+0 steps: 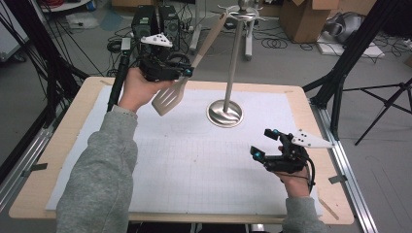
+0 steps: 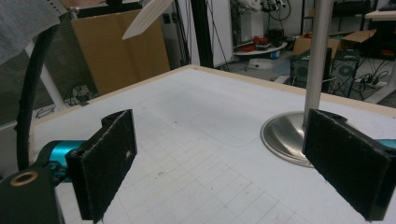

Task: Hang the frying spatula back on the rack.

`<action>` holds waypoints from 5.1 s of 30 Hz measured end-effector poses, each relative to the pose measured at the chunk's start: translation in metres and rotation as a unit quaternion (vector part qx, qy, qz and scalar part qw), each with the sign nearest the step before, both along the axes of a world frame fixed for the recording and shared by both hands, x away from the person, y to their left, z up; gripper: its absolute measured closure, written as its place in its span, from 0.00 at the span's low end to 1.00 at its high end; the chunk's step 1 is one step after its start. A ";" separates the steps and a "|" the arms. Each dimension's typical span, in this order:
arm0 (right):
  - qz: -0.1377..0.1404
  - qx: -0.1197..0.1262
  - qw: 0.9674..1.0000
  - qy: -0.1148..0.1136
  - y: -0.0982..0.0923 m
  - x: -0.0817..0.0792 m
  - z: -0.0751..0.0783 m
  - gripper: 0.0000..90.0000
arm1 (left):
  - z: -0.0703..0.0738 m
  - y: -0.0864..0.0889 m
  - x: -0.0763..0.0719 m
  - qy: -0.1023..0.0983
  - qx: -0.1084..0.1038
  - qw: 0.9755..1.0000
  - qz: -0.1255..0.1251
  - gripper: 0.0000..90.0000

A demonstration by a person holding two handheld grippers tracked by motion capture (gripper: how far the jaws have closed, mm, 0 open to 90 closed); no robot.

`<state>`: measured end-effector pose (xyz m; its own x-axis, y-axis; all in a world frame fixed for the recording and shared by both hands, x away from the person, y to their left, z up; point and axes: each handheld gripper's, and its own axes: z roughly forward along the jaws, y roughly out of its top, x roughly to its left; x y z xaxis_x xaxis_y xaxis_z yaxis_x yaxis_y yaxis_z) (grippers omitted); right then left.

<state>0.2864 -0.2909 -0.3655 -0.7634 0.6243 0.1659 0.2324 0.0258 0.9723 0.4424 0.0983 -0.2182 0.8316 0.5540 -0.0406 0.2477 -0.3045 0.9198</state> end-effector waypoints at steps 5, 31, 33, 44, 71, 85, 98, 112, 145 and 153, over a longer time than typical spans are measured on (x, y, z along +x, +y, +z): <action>-0.002 0.006 1.000 -0.001 -0.002 0.000 0.000 0.10 | -0.001 -0.005 0.005 0.001 0.006 1.000 0.003 0.86; -0.005 0.007 1.000 -0.003 -0.005 0.000 0.001 0.10 | -0.016 -0.033 0.021 0.000 0.029 1.000 0.006 0.86; -0.005 0.006 1.000 -0.004 -0.005 0.000 0.001 0.10 | -0.017 -0.035 0.022 0.001 0.034 0.999 0.006 0.86; -0.007 0.006 1.000 -0.001 -0.006 -0.001 0.000 0.10 | -0.020 -0.042 0.026 -0.003 0.034 0.999 0.011 0.86; -0.019 0.009 1.000 -0.002 -0.015 -0.007 0.000 0.10 | -0.025 -0.052 0.028 -0.005 0.029 1.000 -0.002 0.63; -0.021 0.006 1.000 -0.005 -0.015 -0.008 0.000 0.10 | -0.025 -0.026 0.010 -0.019 0.013 0.999 -0.033 0.23; -0.021 0.001 1.000 0.001 -0.012 -0.007 -0.001 0.10 | -0.032 0.005 -0.012 -0.032 -0.023 0.998 -0.041 0.19; -0.021 -0.008 1.000 0.002 -0.009 -0.005 -0.002 0.10 | -0.045 0.051 -0.037 -0.045 -0.029 0.999 -0.009 0.19; -0.023 -0.014 1.000 0.001 -0.003 -0.004 -0.003 0.10 | -0.107 0.132 -0.099 -0.056 -0.048 0.994 0.086 0.19; -0.022 -0.022 1.000 0.003 0.000 -0.003 -0.004 0.10 | -0.117 0.147 -0.111 -0.057 -0.048 0.993 0.090 0.19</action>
